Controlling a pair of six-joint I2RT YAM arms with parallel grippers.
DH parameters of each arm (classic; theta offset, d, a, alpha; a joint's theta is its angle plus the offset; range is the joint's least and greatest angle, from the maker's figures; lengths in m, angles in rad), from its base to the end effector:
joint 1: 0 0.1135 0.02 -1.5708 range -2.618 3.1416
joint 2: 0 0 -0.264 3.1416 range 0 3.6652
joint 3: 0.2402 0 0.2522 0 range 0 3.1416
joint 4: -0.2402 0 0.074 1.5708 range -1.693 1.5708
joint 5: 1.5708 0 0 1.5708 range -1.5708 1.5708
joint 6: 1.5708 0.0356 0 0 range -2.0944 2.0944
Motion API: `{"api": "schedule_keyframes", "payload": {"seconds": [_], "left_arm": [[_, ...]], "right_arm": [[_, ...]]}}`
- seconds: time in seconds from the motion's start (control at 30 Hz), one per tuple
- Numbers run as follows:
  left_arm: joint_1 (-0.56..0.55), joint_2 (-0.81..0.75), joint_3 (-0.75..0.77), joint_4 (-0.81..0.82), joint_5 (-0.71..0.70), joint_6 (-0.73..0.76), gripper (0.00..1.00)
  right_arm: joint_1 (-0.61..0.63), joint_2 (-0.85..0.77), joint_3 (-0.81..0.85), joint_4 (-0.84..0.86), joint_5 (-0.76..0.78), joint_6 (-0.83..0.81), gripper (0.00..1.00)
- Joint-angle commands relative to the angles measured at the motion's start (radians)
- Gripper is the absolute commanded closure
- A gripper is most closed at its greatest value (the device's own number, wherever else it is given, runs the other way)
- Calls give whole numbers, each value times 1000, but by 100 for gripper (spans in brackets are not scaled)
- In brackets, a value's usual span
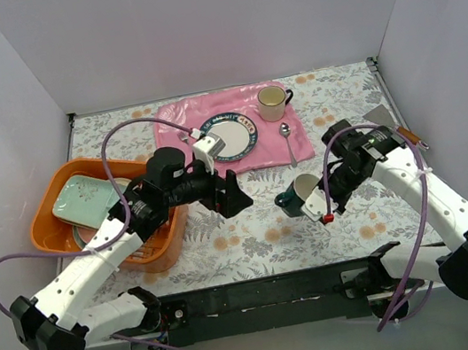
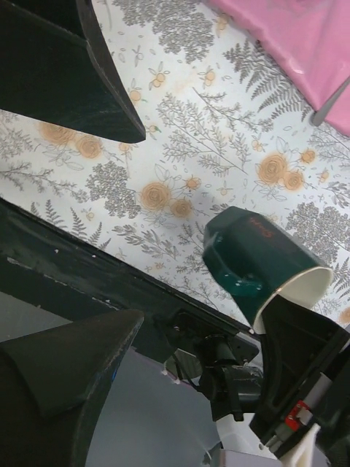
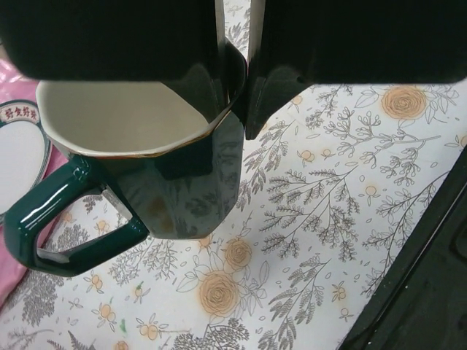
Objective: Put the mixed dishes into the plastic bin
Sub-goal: Pick up the cup at the center of the board.
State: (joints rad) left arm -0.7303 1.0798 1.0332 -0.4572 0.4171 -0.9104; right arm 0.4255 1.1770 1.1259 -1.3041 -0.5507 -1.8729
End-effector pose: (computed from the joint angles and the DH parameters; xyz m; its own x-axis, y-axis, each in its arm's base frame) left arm 0.1664 -0.1684 0.3434 -0.9110 -0.1534 -0.3828 0.2522 0.5270 -0.8116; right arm 0.1642 0.0949 0.3028 0.6979 -0.5769 -0.4244 -0.7145 -0.6021 -0.3563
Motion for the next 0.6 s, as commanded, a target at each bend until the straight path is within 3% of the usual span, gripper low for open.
{"api": "schedule_keyframes", "payload": {"seconds": [0.0,0.3,0.47,0.57], "left_arm": [[-27,49,76,25,5,84,2],[-31,245,252,20,-49,-123,2],[-73,437,476,-199,-174,-225,2],[-155,505,537,-282,-291,-232,2]], "right_arm": [[53,-43,-8,16,27,-115,99],[173,-57,-38,32,146,-195,99],[219,-43,-35,43,181,-206,99],[236,-33,-25,55,187,-200,99]]}}
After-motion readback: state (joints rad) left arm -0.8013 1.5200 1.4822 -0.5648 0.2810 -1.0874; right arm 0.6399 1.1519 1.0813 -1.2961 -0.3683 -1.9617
